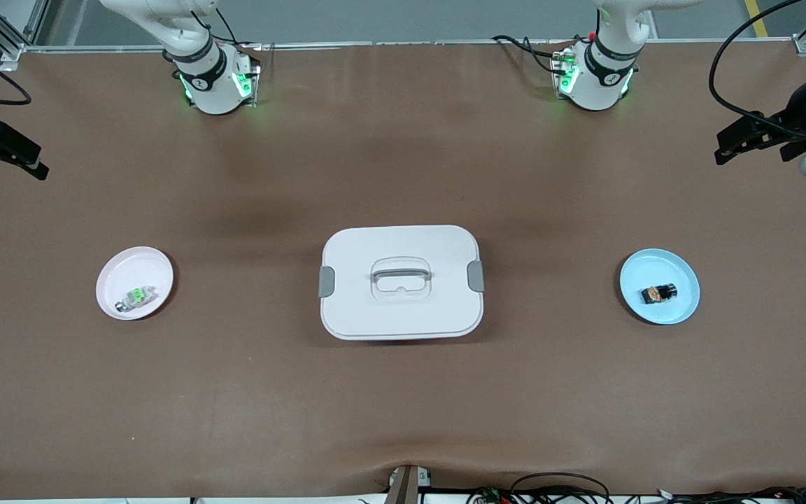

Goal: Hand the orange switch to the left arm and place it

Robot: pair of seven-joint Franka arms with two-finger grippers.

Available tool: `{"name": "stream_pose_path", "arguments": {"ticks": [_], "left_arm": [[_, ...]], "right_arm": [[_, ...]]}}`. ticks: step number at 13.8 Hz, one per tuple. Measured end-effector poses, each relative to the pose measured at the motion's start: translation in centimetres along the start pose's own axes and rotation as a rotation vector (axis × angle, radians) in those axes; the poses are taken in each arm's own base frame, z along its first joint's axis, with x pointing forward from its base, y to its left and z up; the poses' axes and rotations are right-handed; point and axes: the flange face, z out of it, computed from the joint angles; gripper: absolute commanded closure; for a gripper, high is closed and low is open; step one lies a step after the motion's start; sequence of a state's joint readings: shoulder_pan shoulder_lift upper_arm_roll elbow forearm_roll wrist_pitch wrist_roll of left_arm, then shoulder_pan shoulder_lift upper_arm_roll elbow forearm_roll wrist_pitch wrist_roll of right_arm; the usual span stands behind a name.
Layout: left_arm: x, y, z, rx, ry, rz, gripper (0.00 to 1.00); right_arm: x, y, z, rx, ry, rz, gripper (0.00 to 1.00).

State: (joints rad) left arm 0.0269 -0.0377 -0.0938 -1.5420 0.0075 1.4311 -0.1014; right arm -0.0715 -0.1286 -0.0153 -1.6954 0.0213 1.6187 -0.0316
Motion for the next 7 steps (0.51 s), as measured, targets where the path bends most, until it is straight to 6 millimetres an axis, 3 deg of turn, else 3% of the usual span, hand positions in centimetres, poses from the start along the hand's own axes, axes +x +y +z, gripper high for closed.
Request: {"name": "stream_pose_path", "arguments": {"ticks": [7], "left_arm": [[0.02, -0.68, -0.64, -0.003, 0.014, -0.013, 0.0]], "right_arm": [[-0.01, 0.0, 0.0, 0.0, -0.001, -0.002, 0.0]]}}
